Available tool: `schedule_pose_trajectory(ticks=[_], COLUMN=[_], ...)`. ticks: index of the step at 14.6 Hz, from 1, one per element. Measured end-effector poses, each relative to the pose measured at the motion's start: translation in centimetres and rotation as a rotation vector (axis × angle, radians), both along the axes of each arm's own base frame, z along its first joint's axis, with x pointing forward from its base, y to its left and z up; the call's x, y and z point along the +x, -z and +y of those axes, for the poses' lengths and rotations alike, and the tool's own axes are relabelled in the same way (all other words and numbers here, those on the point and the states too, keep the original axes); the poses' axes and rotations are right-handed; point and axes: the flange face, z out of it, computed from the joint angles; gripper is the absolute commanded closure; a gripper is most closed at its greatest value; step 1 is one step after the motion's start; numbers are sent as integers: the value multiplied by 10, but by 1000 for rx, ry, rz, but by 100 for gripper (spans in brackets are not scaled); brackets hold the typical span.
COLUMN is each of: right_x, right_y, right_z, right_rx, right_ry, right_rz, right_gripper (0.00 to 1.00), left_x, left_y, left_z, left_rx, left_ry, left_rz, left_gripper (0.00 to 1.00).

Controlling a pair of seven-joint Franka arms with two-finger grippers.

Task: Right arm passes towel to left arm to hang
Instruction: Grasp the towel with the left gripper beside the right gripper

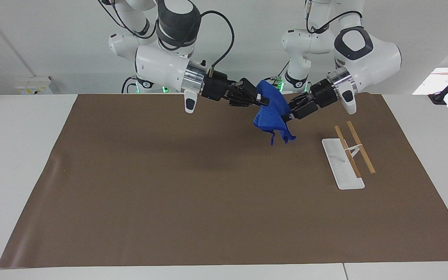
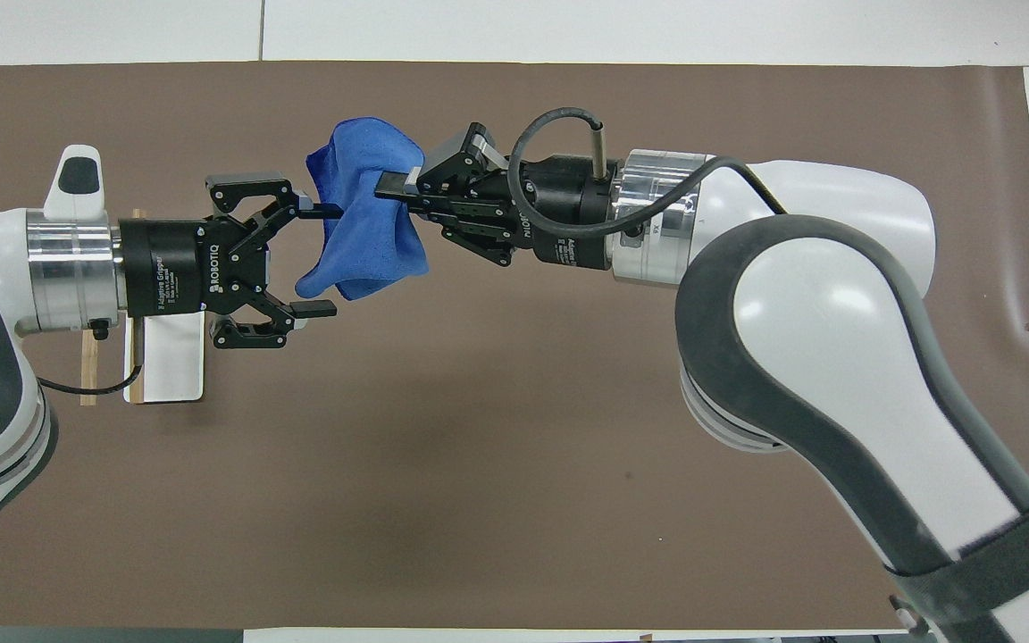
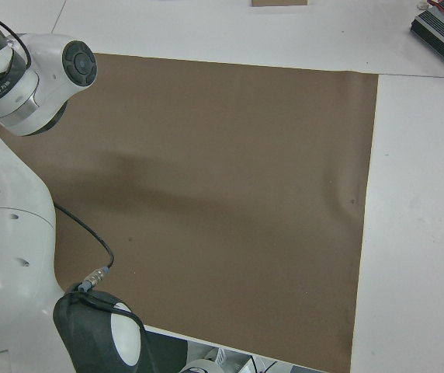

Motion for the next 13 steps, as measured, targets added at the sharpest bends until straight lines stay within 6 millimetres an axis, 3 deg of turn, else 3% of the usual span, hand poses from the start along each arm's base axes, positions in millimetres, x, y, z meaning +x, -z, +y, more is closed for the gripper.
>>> schedule_pose_trajectory(ticks=[2, 4, 5, 13], right_x=[0, 0, 0, 2], right_y=[1, 1, 1, 1], right_z=[0, 0, 0, -2], right_rx=[-1, -1, -1, -6], right_ry=[1, 2, 2, 23], right_rz=[2, 2, 2, -3], right_gripper=[100, 100, 100, 100], left_x=[1, 2, 2, 0], left_y=[-1, -2, -3, -17], left_z=[1, 5, 6, 19], left_rx=[1, 1, 1, 12], left_ry=[-9, -19, -23, -42], left_rz=[-2, -7, -9, -42], left_gripper=[29, 80, 99, 100])
